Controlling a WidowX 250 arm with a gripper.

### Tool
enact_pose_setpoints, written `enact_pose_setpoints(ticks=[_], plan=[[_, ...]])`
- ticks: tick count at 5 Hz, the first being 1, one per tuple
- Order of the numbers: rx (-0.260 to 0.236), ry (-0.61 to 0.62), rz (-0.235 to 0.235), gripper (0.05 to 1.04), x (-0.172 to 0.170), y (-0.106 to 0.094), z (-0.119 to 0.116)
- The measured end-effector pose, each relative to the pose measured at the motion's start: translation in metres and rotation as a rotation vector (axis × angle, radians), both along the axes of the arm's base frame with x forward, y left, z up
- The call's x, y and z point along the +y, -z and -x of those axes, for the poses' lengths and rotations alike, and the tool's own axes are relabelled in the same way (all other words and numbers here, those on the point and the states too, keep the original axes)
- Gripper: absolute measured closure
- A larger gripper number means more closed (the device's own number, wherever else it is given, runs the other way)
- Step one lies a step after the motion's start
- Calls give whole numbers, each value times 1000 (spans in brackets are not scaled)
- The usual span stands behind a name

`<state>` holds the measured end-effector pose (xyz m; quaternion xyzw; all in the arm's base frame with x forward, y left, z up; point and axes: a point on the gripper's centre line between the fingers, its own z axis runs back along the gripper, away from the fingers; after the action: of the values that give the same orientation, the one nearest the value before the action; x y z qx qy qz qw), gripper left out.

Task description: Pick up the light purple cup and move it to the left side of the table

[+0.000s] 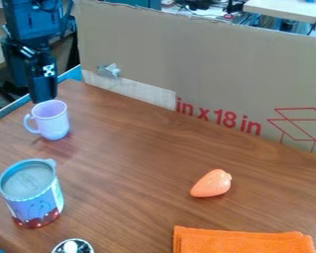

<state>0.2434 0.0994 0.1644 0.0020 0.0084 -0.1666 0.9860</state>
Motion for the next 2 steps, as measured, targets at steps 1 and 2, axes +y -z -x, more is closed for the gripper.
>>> enact_pose_setpoints(ticks=[1, 2], plan=[[24, -3, 10, 83, 0, 7, 0], [38, -24, 15, 83, 8, 30, -23]])
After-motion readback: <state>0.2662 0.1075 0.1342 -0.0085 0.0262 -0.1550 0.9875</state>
